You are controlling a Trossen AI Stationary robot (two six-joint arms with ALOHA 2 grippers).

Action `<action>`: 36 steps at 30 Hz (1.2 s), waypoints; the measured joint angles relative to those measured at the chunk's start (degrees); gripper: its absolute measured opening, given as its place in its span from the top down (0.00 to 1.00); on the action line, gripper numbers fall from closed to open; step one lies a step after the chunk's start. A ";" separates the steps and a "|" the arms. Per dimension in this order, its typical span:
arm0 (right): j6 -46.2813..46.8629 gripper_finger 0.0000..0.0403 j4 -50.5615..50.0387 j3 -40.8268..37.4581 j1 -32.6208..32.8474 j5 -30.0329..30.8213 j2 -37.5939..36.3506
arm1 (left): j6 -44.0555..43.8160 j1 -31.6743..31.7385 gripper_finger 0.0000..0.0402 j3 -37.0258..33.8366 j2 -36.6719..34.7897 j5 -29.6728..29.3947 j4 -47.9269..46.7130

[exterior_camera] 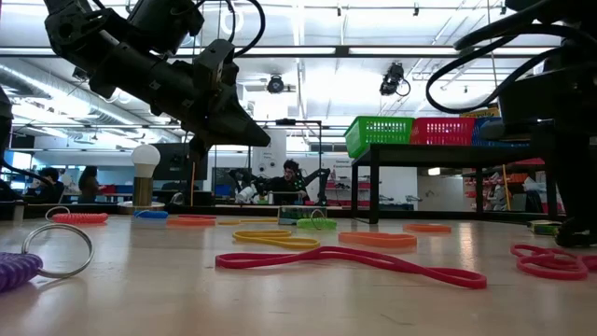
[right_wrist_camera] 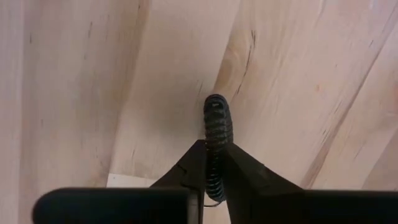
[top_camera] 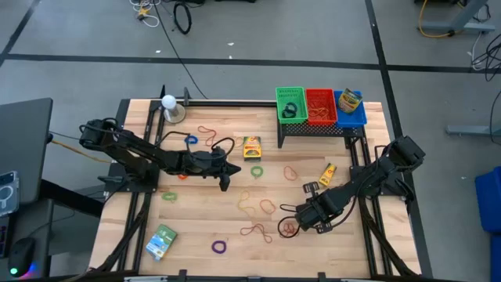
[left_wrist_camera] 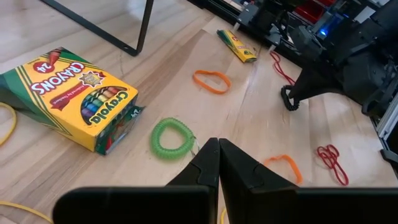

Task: Pick & Place Office Desk Supplies
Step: Put the black spring keychain into the green bin

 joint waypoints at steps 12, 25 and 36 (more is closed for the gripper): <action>1.36 0.92 0.03 0.00 0.00 0.94 -6.12 | 1.49 -0.01 0.98 -0.01 -0.01 -0.66 0.00; 8.15 0.91 -0.22 3.30 0.00 3.16 -14.55 | 1.73 0.04 0.98 -0.02 -0.02 -3.43 0.02; 18.11 0.92 1.01 3.43 0.00 6.76 -22.16 | 2.78 0.04 0.98 -0.02 -0.02 -3.48 -0.11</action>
